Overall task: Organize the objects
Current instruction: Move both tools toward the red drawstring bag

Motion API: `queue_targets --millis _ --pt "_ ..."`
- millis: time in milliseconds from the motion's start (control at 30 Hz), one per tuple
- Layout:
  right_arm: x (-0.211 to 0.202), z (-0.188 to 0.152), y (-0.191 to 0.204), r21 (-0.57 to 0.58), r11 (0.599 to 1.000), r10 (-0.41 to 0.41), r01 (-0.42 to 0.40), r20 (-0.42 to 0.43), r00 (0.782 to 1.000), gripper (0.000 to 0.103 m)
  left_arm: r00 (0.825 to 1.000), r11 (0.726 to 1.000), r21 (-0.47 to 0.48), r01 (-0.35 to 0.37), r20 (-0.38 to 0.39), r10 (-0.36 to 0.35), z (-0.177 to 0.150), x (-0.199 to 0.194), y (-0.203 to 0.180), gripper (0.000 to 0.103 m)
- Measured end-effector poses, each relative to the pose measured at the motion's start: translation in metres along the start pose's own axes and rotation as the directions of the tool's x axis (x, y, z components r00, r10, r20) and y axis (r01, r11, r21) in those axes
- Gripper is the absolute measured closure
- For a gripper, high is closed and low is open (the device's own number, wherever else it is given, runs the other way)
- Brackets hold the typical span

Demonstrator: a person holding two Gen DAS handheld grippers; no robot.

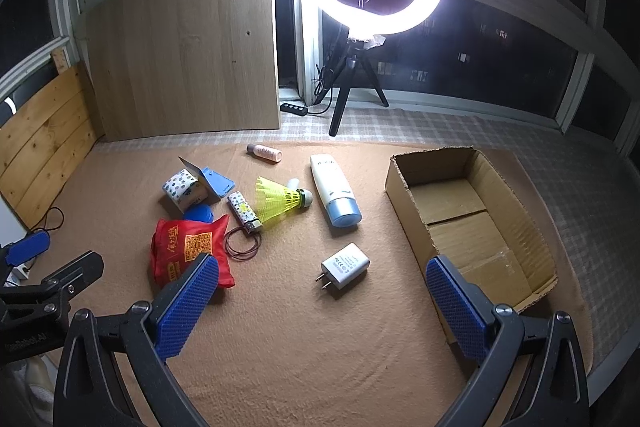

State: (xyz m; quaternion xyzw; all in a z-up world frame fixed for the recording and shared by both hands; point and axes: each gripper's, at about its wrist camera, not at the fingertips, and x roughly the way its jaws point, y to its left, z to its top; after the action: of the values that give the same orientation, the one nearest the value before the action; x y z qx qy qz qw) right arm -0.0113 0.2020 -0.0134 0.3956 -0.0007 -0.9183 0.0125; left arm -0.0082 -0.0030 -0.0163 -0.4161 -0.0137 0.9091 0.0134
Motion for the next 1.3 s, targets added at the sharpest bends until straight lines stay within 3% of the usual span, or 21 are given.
queue_targets --millis 933,1300 --pt "0.002 -0.004 0.002 0.002 1.0 0.009 -0.009 -0.015 1.0 0.0 1.0 1.0 0.008 0.01 -0.005 -0.01 -0.002 0.002 0.002 0.0" --pt "0.024 -0.003 -0.001 0.016 0.995 0.099 -0.098 -0.053 0.994 0.0 0.999 1.0 -0.011 0.02 -0.029 -0.02 -0.002 0.024 0.023 0.0"
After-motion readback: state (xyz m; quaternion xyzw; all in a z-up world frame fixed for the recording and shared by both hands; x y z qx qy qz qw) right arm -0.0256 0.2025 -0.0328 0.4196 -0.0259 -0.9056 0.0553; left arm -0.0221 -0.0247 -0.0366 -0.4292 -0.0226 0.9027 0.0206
